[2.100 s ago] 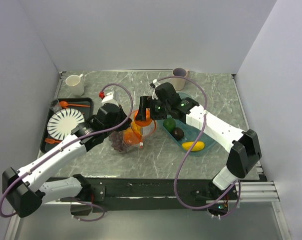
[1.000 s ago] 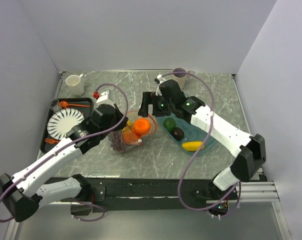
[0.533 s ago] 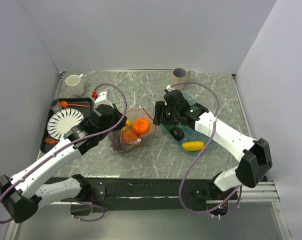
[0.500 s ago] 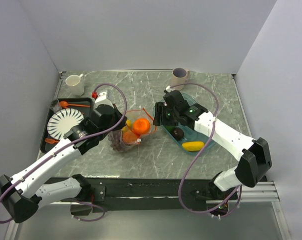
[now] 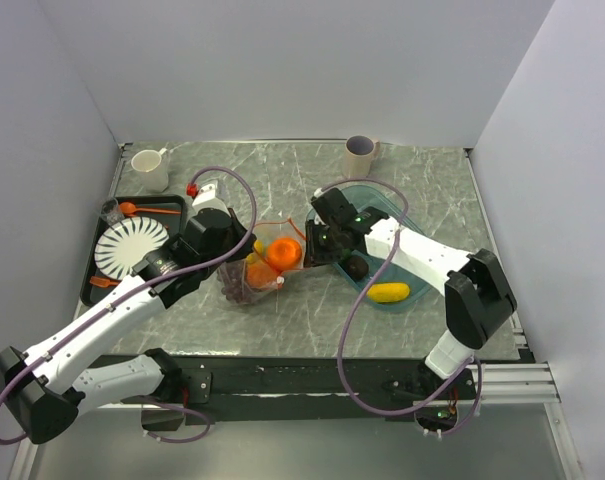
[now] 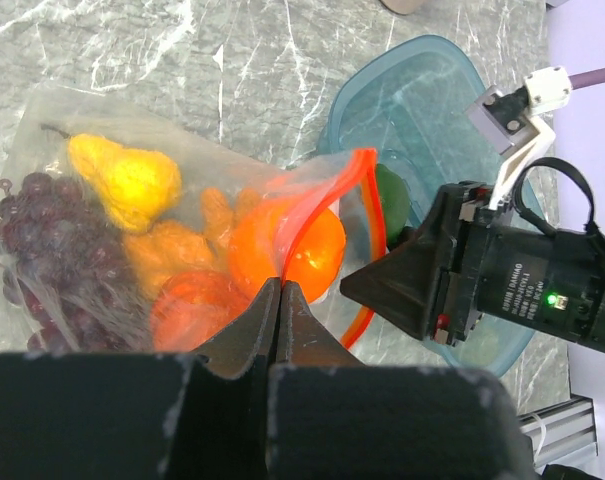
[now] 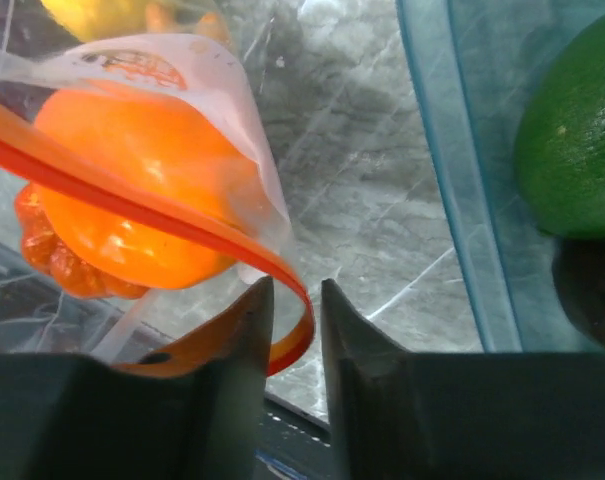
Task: Place the food in the zip-top bag and seal the zipper
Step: Adjust the zipper food storage bag at the center of the board.
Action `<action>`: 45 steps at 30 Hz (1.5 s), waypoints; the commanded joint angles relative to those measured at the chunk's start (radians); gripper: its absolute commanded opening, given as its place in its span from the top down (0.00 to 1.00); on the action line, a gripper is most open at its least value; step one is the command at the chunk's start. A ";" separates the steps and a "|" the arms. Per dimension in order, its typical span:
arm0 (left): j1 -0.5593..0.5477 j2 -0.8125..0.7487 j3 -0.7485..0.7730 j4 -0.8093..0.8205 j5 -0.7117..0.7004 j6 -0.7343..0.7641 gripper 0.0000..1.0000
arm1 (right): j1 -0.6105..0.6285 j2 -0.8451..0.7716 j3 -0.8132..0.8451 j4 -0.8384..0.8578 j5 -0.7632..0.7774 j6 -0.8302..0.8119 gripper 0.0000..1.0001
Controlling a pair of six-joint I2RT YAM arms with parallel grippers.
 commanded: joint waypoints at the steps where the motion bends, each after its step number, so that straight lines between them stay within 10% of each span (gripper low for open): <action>1: 0.004 -0.019 0.009 0.014 -0.015 -0.002 0.99 | -0.002 -0.042 0.035 0.050 -0.038 -0.015 0.90; 16: 0.009 -0.150 0.089 -0.141 -0.224 -0.038 0.99 | 0.033 0.078 0.468 0.043 -0.267 -0.051 1.00; 35: 0.032 -0.092 0.063 -0.158 -0.264 0.000 0.99 | 0.046 0.161 0.345 -0.015 -0.193 -0.063 0.98; 45: 0.032 -0.040 0.000 -0.036 -0.132 -0.002 0.99 | 0.036 0.050 0.152 -0.005 -0.026 -0.068 0.45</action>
